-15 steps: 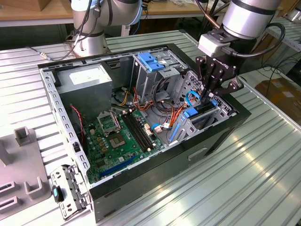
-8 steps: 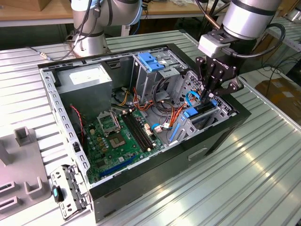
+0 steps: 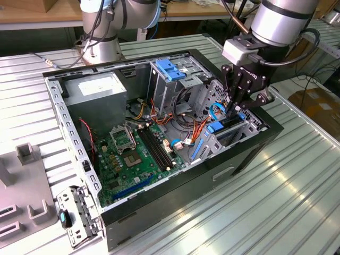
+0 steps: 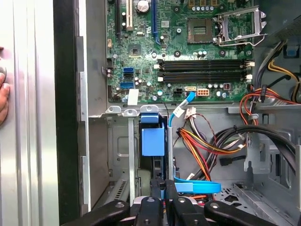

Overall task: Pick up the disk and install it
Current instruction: 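Insert the second disk wire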

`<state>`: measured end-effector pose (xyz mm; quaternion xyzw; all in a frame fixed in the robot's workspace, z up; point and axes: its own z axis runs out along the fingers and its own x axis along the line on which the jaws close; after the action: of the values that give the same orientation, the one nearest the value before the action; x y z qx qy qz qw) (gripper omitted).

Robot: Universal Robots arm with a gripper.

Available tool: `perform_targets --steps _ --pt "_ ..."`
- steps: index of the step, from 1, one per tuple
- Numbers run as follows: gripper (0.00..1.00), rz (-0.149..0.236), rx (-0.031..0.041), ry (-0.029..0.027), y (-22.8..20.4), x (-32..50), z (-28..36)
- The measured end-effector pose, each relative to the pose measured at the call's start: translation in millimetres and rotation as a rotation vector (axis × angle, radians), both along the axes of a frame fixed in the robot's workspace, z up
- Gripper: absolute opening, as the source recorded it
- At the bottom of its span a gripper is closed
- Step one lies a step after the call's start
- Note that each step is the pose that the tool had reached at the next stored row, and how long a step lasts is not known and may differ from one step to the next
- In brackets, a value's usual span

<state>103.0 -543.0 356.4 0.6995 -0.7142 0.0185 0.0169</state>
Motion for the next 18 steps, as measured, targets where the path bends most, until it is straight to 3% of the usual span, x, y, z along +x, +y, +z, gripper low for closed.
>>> perform_targets --steps 3,10,12,18 --pt "0.16 0.000 0.0280 -0.0003 -3.0 0.0 -0.9" --pt "0.16 0.001 0.0732 -0.0003 -11.7 0.0 -3.0" --pt "0.16 0.004 0.0789 -0.0002 -13.3 0.0 -3.8" --pt "0.16 0.022 0.0794 -0.0025 -15.0 0.0 -5.0"
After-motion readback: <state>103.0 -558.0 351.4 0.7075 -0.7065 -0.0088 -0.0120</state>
